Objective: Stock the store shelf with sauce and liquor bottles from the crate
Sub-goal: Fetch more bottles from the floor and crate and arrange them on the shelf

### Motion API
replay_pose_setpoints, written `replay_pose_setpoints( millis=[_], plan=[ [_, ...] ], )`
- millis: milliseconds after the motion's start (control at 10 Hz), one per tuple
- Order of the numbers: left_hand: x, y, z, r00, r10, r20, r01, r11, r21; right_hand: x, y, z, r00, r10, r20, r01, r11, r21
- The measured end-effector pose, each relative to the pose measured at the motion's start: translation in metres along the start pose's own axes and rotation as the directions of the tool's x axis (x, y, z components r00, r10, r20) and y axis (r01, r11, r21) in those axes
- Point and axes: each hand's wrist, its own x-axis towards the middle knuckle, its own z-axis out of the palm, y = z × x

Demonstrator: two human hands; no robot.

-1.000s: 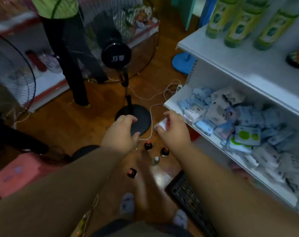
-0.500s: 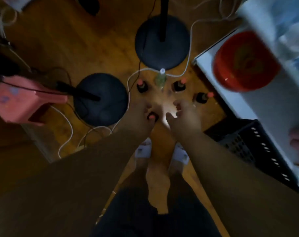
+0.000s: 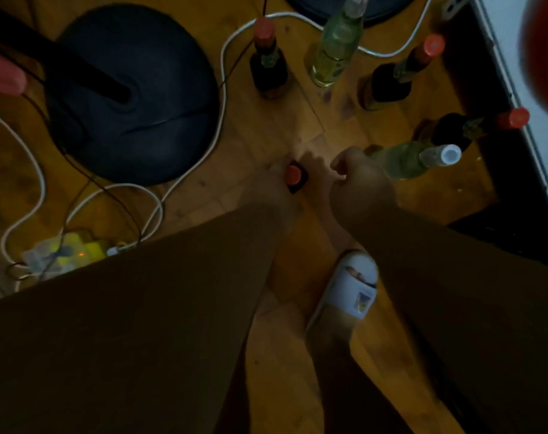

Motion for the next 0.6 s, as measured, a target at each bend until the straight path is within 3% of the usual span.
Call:
replay_pose_setpoints(
  millis=[200, 300, 500, 600],
  plan=[
    [0.045, 0.014, -0.010, 0.999, -0.007, -0.042, 0.010, 0.997, 0.071, 0.040, -0.007, 0.015, 0.999, -0.035, 0.012, 0.034, 0.997, 0.063],
    [0.051, 0.014, -0.043, 0.987, -0.001, -0.161, 0.004, 1.000, 0.018, 0.078, -0.038, 0.009, 0.998, -0.030, 0.048, 0.025, 0.995, 0.100],
    [0.071, 0.004, -0.077, 0.969, 0.062, -0.237, -0.058, 0.998, 0.025, 0.144, -0.097, 0.008, 0.999, -0.036, 0.024, 0.030, 0.973, 0.230],
    [0.079, -0.002, -0.080, 0.965, 0.056, -0.258, -0.066, 0.997, -0.027, 0.179, -0.089, 0.031, 0.993, -0.116, 0.004, 0.112, 0.965, 0.235]
  ],
)
